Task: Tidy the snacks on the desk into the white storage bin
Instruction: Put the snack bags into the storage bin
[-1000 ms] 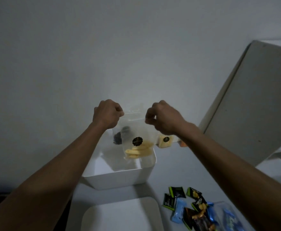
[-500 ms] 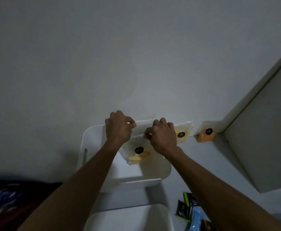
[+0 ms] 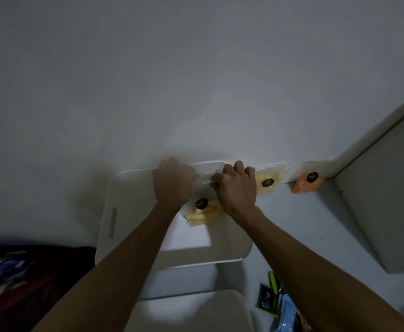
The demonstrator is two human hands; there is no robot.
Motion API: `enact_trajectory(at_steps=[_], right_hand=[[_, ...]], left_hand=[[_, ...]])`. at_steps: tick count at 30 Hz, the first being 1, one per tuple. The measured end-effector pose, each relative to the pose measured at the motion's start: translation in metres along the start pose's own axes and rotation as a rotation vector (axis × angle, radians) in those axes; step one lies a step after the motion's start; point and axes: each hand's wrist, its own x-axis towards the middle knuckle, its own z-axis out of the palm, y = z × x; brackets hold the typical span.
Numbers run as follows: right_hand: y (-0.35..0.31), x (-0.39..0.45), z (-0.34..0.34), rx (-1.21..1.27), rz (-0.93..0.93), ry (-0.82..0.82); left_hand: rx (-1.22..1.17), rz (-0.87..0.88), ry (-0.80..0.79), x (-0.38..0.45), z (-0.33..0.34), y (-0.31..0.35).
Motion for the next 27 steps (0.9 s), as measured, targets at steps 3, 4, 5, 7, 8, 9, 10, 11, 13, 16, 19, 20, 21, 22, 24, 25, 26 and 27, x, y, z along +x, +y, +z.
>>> enact_trajectory(at_steps=[3, 4, 5, 7, 8, 9, 10, 11, 13, 16, 19, 20, 21, 22, 24, 25, 26, 27], right_hand=[[-0.001, -0.002, -0.003, -0.011, 0.014, -0.02], [-0.001, -0.003, -0.005, -0.021, 0.02, -0.025], [-0.002, -0.004, -0.008, -0.029, 0.028, -0.031], [-0.003, -0.008, -0.018, -0.036, 0.045, -0.037], [-0.003, -0.011, -0.024, -0.036, 0.053, -0.039], [-0.003, -0.014, -0.032, -0.037, 0.062, -0.038], [-0.002, -0.017, -0.04, -0.034, 0.074, -0.038], [0.0, -0.022, -0.049, -0.026, 0.087, -0.035], [0.004, -0.032, -0.068, -0.001, 0.112, -0.026], [0.013, -0.047, -0.099, 0.078, 0.173, -0.002], [0.032, -0.064, -0.129, 0.17, 0.24, 0.022], [0.041, -0.069, -0.136, 0.202, 0.262, 0.027], [0.051, -0.075, -0.142, 0.239, 0.288, 0.032], [0.063, -0.081, -0.148, 0.277, 0.312, 0.037], [0.088, -0.091, -0.158, 0.329, 0.355, 0.042], [0.101, -0.096, -0.162, 0.344, 0.378, 0.043], [0.115, -0.101, -0.165, 0.355, 0.403, 0.044], [0.128, -0.105, -0.166, 0.362, 0.427, 0.044]], left_hand=[[-0.042, 0.008, 0.028, -0.002, -0.006, -0.002], [-0.044, 0.015, 0.044, -0.004, -0.009, -0.002], [-0.042, 0.021, 0.059, -0.006, -0.013, -0.004], [-0.045, 0.02, 0.074, -0.011, -0.023, -0.006], [-0.053, 0.016, 0.079, -0.014, -0.029, -0.006], [-0.062, 0.012, 0.084, -0.018, -0.035, -0.007], [-0.064, 0.011, 0.091, -0.022, -0.042, -0.005], [-0.066, 0.012, 0.099, -0.027, -0.048, -0.003], [-0.088, 0.019, 0.118, -0.038, -0.06, 0.0], [-0.157, 0.034, 0.129, -0.053, -0.074, 0.013], [-0.245, 0.078, 0.131, -0.069, -0.081, 0.038], [-0.275, 0.096, 0.131, -0.075, -0.081, 0.049], [-0.304, 0.113, 0.128, -0.082, -0.079, 0.06], [-0.329, 0.128, 0.119, -0.088, -0.076, 0.072], [-0.361, 0.151, 0.091, -0.099, -0.066, 0.094], [-0.371, 0.159, 0.076, -0.103, -0.059, 0.105], [-0.378, 0.161, 0.06, -0.107, -0.051, 0.114], [-0.378, 0.158, 0.043, -0.109, -0.042, 0.123]])
